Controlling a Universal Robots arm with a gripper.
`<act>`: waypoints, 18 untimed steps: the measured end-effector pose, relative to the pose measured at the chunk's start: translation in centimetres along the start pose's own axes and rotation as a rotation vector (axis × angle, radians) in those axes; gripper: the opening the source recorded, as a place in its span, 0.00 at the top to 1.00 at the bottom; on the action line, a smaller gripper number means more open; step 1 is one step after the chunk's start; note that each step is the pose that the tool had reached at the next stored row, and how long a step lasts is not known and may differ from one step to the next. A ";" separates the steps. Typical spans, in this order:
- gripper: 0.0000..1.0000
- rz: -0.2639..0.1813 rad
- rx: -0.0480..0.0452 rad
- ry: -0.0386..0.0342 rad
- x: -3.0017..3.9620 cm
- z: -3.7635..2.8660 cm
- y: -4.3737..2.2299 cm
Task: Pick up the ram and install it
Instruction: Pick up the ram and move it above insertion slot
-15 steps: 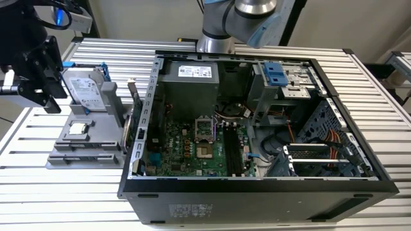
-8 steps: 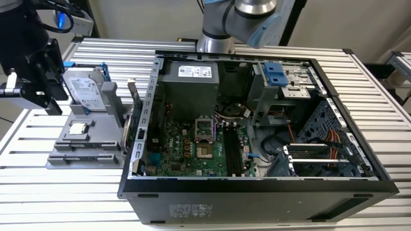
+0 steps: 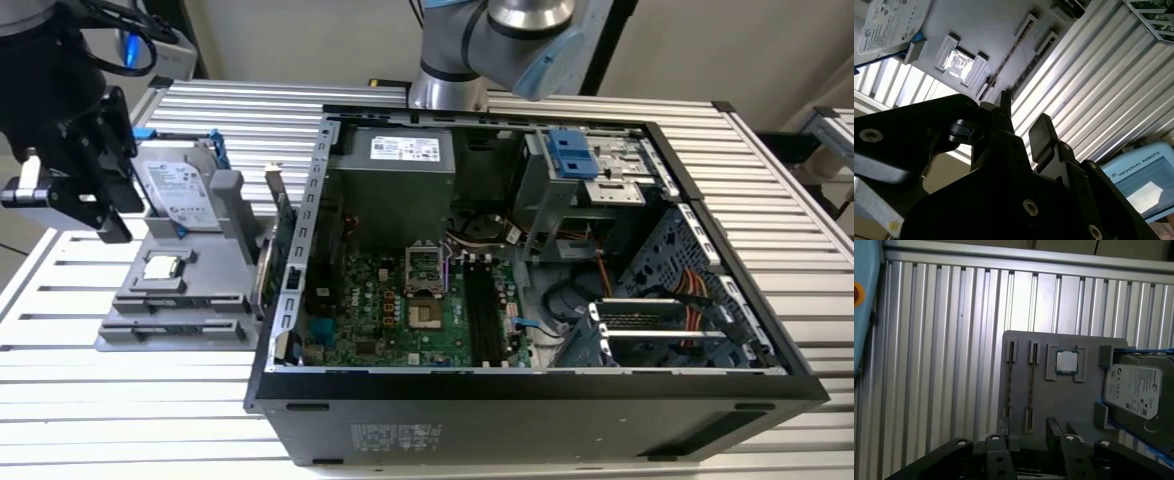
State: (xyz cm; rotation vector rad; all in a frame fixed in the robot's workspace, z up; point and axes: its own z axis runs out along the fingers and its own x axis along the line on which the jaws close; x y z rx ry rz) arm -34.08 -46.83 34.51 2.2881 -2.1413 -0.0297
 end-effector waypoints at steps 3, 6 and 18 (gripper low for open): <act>0.00 0.000 -0.0001 0.0021 -0.03 0.20 -0.01; 0.00 0.000 -0.0002 0.0045 -0.07 0.40 -0.01; 0.00 0.000 -0.0011 0.0164 -0.22 1.21 -0.04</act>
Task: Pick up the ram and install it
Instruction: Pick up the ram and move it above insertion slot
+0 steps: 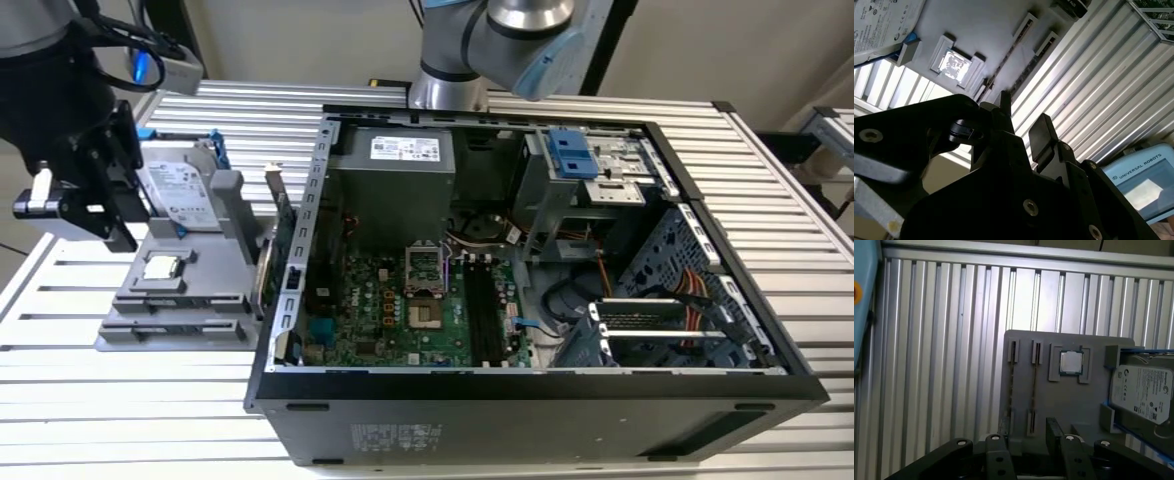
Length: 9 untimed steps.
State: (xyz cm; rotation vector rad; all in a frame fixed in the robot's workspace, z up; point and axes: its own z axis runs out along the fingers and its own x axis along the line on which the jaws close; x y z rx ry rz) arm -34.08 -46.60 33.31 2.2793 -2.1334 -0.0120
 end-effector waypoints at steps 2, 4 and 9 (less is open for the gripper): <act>0.00 0.000 -0.0002 0.0023 -0.03 0.14 0.00; 0.00 0.000 -0.0003 0.0051 -0.05 0.29 -0.01; 0.00 0.000 -0.0007 0.0128 -0.07 0.68 -0.02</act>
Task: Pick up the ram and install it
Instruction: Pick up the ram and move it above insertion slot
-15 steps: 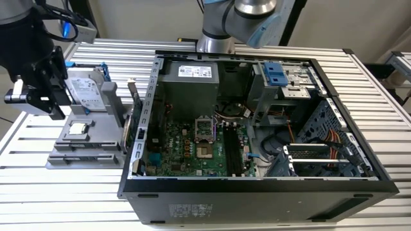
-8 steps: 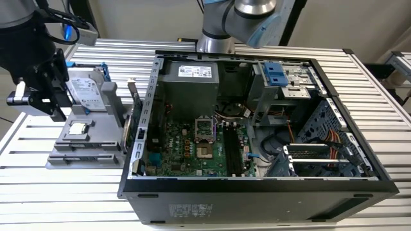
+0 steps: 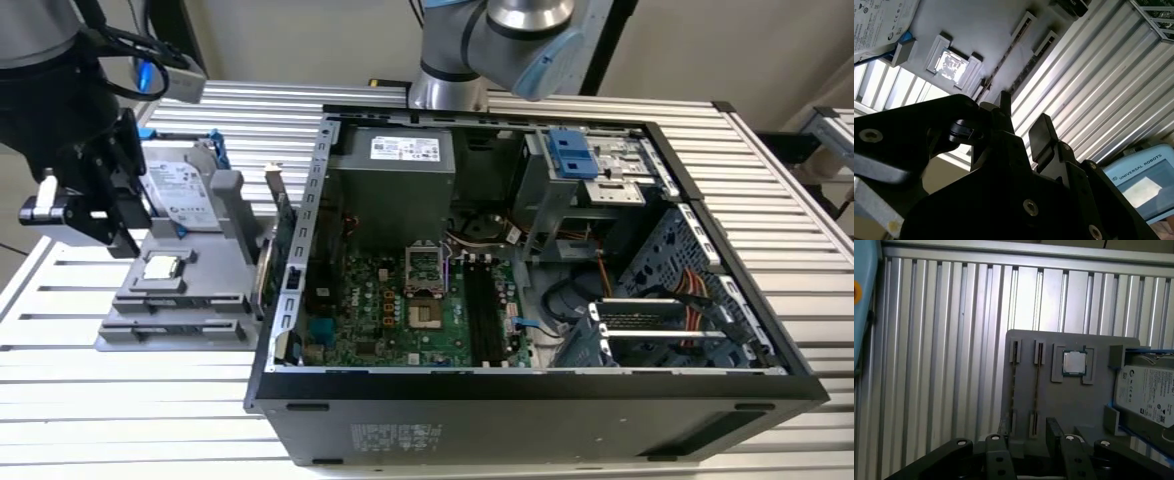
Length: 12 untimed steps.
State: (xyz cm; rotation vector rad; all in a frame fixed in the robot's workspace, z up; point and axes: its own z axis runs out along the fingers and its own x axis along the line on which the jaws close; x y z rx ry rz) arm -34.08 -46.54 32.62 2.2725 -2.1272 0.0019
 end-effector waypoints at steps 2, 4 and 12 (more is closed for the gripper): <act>0.00 0.000 -0.0002 0.0012 0.00 0.15 0.00; 0.00 0.000 -0.0003 0.0021 -0.01 0.29 0.00; 0.00 0.000 -0.0001 0.0107 -0.03 1.03 -0.02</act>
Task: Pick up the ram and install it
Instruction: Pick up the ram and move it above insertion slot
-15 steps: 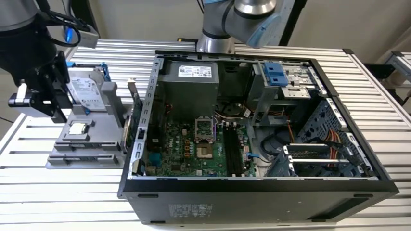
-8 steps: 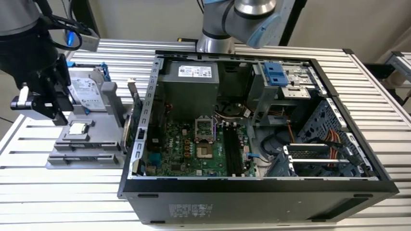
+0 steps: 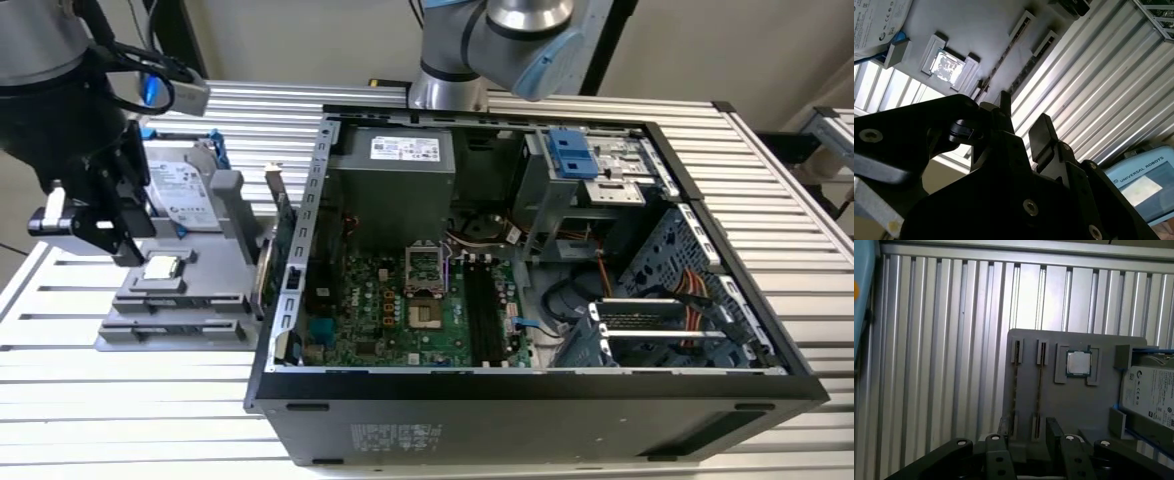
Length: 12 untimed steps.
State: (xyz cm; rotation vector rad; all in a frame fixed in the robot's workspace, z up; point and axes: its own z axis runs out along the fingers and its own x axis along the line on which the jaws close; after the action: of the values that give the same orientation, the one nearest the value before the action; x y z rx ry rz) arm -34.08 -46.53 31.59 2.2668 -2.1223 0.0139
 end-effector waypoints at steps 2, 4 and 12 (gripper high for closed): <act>0.00 0.000 -0.0002 0.0028 -0.01 0.14 0.00; 0.00 0.000 -0.0001 0.0044 -0.02 0.30 -0.01; 0.00 0.001 0.0078 0.0125 -0.13 0.93 -0.01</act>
State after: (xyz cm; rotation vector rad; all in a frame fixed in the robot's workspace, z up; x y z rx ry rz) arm -34.10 -46.43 30.66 2.2643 -2.1206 0.0363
